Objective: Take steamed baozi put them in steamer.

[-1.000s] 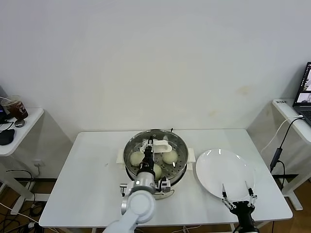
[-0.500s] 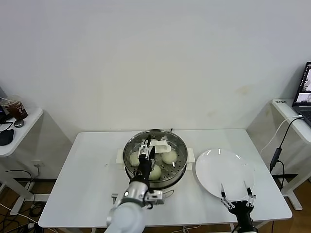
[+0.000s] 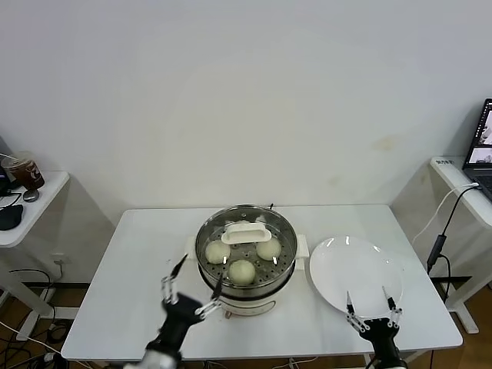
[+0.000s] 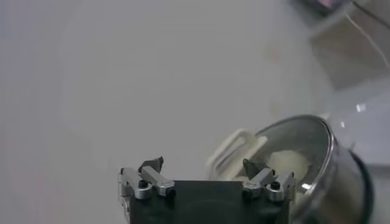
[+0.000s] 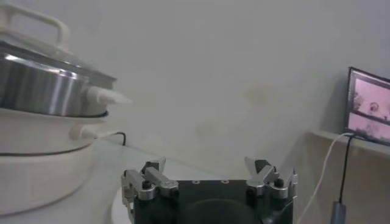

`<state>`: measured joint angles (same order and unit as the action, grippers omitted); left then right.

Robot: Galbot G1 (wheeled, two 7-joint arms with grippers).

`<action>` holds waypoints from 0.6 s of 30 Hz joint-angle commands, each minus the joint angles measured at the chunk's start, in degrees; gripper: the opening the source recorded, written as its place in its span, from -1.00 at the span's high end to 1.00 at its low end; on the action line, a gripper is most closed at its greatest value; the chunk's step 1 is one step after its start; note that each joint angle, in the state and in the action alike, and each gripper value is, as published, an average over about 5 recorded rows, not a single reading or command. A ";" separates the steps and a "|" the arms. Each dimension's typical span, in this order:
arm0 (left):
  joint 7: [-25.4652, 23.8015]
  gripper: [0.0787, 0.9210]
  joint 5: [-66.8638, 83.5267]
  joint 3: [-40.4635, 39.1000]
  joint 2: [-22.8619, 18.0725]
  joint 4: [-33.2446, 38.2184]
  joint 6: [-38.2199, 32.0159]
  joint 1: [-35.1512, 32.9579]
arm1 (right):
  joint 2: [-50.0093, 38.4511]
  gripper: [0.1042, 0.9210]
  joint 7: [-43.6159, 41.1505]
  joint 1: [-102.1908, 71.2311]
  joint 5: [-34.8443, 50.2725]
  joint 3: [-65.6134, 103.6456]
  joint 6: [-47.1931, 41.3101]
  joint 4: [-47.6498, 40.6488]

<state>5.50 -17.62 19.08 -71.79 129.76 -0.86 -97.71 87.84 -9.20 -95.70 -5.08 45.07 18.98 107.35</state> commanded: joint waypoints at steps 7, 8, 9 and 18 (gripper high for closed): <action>-0.18 -0.77 37.24 13.43 -3.10 -11.00 -26.78 -20.85 | -6.44 -0.76 -0.27 -9.68 9.09 -12.08 -8.26 6.63; -0.60 -0.77 36.90 12.98 -3.39 -11.45 -27.04 -20.87 | -6.42 -0.76 -0.33 -9.79 9.21 -12.38 -8.17 6.71; -0.93 -0.77 36.52 12.65 -3.67 -11.70 -27.17 -20.87 | -6.39 -0.76 -0.41 -9.87 9.34 -12.64 -8.16 6.80; -1.48 -0.77 35.14 12.22 -4.46 -11.65 -25.18 -20.10 | -6.08 -0.76 -1.63 -10.08 9.09 -13.81 -8.16 6.60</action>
<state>5.27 12.75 29.44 -75.38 121.76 -21.89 -114.34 82.93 -10.09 -103.57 2.57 34.61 11.93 113.00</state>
